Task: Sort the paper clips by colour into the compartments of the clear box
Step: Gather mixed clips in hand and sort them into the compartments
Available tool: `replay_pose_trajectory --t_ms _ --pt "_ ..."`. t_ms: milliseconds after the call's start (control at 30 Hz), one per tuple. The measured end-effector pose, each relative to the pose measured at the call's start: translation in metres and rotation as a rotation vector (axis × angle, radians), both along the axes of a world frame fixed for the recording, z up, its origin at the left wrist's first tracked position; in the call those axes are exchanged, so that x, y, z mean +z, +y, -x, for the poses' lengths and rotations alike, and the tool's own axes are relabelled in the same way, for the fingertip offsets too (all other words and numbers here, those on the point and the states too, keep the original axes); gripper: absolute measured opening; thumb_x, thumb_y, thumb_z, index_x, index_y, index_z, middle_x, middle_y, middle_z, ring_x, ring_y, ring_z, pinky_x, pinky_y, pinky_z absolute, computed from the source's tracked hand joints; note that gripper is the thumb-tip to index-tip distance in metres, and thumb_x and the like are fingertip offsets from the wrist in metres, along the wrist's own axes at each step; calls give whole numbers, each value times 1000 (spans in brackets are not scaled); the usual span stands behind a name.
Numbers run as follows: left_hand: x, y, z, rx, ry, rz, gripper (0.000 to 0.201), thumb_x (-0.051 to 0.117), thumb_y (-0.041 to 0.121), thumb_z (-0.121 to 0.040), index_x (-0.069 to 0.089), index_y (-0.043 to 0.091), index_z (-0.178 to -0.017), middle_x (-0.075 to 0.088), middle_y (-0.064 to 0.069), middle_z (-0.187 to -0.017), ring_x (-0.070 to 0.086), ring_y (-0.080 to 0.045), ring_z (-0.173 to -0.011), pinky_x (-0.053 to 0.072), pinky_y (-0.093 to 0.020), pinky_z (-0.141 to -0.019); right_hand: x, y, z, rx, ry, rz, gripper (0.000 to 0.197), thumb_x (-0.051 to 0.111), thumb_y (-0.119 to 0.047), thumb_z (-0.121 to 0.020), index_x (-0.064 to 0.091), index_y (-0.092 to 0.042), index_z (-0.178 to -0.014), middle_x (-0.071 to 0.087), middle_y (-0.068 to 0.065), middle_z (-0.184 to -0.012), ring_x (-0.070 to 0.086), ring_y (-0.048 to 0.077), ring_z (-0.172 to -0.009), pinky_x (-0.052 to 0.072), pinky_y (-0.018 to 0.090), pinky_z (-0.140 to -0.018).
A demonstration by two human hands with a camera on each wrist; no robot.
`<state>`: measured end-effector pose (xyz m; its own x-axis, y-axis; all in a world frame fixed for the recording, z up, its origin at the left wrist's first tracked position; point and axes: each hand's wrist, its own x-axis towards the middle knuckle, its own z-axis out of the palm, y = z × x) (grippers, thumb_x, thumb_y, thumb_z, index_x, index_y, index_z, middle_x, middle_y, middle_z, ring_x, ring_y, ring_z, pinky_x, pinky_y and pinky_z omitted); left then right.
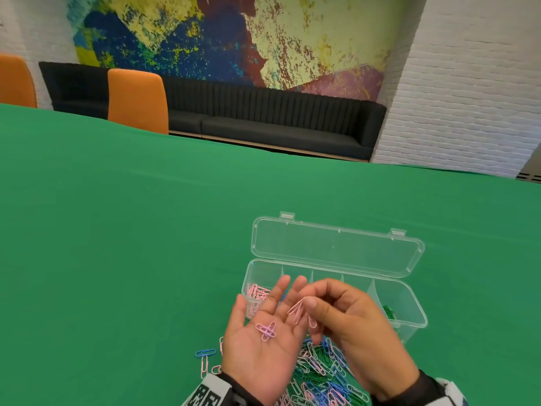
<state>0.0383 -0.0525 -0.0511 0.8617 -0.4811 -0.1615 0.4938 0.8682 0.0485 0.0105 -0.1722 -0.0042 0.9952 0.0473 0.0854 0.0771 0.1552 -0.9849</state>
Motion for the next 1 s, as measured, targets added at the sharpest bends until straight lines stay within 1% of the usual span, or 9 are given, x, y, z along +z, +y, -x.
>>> replay_pose_trajectory --t_ms 100,233,333,433,533,700,767,833,1000 --pt "-1 8 -10 69 -16 -25 65 40 49 -84 71 -8 -95 64 -27 -112 67 -40 -95 49 -56 -80 9 -19 -3 -69 17 -86 19 69 -11 -63 65 1 -77 52 9 -55 46 12 -44 43 19 -41" --pt "5 29 -23 236 -39 -80 42 46 40 -89 70 7 -79 61 -2 -62 60 -15 -51 54 -27 -46 12 -43 -9 -179 -7 -60 48 89 -39 -41 72 -9 -75 55 5 -58 49 11 -48 45 20 -43" --pt "6 51 -37 314 -131 -54 13 73 22 -61 63 13 -64 33 7 -42 30 -4 -34 33 -19 -33 11 -43 -14 -217 27 -38 13 69 -12 -67 67 -3 -77 53 7 -58 45 12 -48 42 19 -42" --pt "3 67 -46 266 -224 58 7 69 18 -70 66 12 -69 31 7 -43 19 -6 -40 35 -22 -37 13 -25 -29 -211 48 61 8 59 2 -81 65 -4 -79 52 3 -55 41 11 -45 37 19 -40" --pt "2 71 -48 328 -143 -27 19 79 14 -48 64 14 -61 18 9 -44 9 -5 -42 27 -19 -29 17 -3 -52 -192 58 195 10 59 -1 -86 64 -7 -80 52 -2 -53 40 9 -42 35 19 -40" --pt "9 69 -46 288 -117 -19 50 94 4 -24 67 10 -65 30 6 -41 14 -4 -37 29 -19 -28 19 21 -75 -113 113 315 6 59 -4 -88 63 -8 -89 58 2 -70 49 8 -51 45 19 -48" --pt "11 67 -45 272 -54 -55 33 88 9 -50 63 9 -71 32 6 -44 26 -6 -32 30 -19 -30 20 16 -70 -147 95 348 9 60 -6 -88 63 -11 -94 59 4 -76 52 10 -56 48 20 -52" --pt "10 62 -44 290 45 -98 14 53 20 -87 57 10 -79 38 5 -48 35 -7 -36 35 -17 -35 22 2 -58 -186 51 328 12 60 -8 -88 64 -13 -97 60 5 -79 54 10 -58 49 23 -55" --pt "20 54 -36 262 72 -115 36 36 33 -95 59 7 -86 58 -5 -66 53 -14 -59 51 -23 -49 32 -43 -8 -139 2 133 34 78 -33 -65 71 -13 -92 62 9 -77 55 15 -58 48 24 -49"
